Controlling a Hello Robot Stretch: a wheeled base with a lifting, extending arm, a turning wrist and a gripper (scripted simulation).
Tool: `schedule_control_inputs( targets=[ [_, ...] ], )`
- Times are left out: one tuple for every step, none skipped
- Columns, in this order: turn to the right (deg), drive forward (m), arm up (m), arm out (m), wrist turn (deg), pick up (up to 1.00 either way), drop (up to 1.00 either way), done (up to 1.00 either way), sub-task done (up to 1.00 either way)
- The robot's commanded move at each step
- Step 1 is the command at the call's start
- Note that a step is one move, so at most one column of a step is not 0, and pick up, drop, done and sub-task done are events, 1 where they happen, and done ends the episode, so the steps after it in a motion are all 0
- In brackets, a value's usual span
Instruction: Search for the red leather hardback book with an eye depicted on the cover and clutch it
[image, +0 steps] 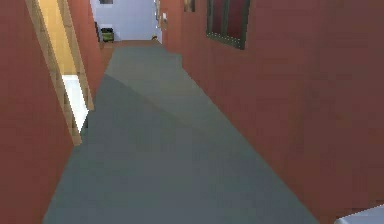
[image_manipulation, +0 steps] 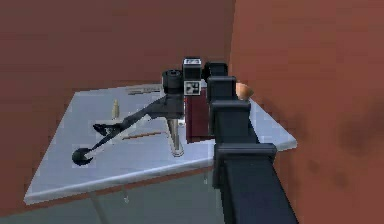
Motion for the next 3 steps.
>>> schedule_control_inputs(
  targets=[
    [0.0, 0.0, 0.0, 0.0, 45.0, 0.0, 0.0, 0.0, 0.0],
    [0.0, 0.0, 0.0, 0.0, 45.0, 0.0, 0.0, 0.0, 0.0],
    [0.0, 0.0, 0.0, 0.0, 3.0, 0.0, 0.0, 0.0, 0.0]
  ],
)
